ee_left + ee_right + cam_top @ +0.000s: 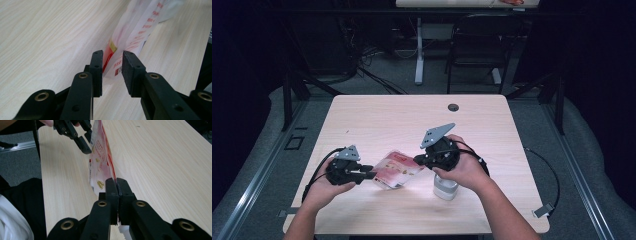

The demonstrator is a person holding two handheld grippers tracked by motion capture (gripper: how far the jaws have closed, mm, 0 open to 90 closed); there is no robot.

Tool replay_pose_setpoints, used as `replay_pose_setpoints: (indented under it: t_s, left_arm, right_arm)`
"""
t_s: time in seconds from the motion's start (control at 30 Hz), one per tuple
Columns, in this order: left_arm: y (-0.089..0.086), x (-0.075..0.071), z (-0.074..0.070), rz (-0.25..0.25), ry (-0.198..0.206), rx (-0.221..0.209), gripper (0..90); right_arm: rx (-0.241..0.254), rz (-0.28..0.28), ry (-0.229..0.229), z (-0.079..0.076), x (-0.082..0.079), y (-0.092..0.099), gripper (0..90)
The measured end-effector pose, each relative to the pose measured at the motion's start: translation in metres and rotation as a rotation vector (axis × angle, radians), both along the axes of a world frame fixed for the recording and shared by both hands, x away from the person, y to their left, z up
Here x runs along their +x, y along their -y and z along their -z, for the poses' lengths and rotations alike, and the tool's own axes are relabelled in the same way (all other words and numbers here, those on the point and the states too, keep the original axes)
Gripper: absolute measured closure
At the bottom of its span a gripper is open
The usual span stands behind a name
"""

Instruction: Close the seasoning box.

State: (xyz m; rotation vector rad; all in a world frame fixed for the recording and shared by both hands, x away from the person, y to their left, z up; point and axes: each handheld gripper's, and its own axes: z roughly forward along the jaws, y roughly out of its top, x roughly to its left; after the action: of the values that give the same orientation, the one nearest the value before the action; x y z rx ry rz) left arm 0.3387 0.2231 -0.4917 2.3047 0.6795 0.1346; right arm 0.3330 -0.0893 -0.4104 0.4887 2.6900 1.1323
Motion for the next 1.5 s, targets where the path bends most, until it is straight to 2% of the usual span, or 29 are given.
replay_pose_setpoints:
  t_s: [0.13,0.23,0.4,0.6,0.7,0.77,0.87,1.03,1.27,1.5]
  left_arm:
    - [-0.001,-0.001,0.001,-0.001,-0.007,-0.004,71.2]
    - [0.001,0.0,0.003,-0.012,0.006,0.007,72.6]
    - [0.006,0.0,0.008,-0.004,0.004,-0.007,74.9]
    - [0.01,0.001,0.013,0.008,-0.019,-0.009,73.6]
    - [0.006,0.001,0.009,0.004,-0.025,-0.03,68.6]
    - [0.003,-0.001,0.004,0.003,-0.021,-0.058,66.1]
    - [-0.003,-0.004,-0.006,0.001,0.001,-0.1,62.9]
    - [-0.01,-0.008,-0.014,0.002,0.03,-0.117,58.8]
    - [-0.016,-0.009,-0.014,-0.008,0.028,-0.119,56.0]
    - [-0.021,-0.01,-0.015,-0.019,0.029,-0.135,54.5]
  right_arm:
    - [0.033,-0.009,-0.01,-0.001,0.0,-0.005,88.6]
    - [0.036,-0.019,-0.009,-0.001,0.0,-0.009,89.4]
    - [0.048,-0.018,0.004,-0.005,0.0,-0.01,89.7]
    - [0.059,-0.018,0.014,-0.008,-0.001,-0.011,89.3]
    - [0.067,-0.022,0.015,-0.008,-0.001,-0.014,89.0]
    - [0.064,-0.031,0.015,-0.009,-0.002,-0.017,88.7]
    - [0.069,-0.037,0.021,-0.009,-0.003,-0.023,88.2]
    - [0.085,-0.049,0.016,-0.01,-0.002,-0.035,86.6]
    - [0.092,-0.069,0.017,-0.011,-0.001,-0.052,81.4]
    - [0.154,-0.064,0.007,-0.016,-0.003,-0.052,76.7]
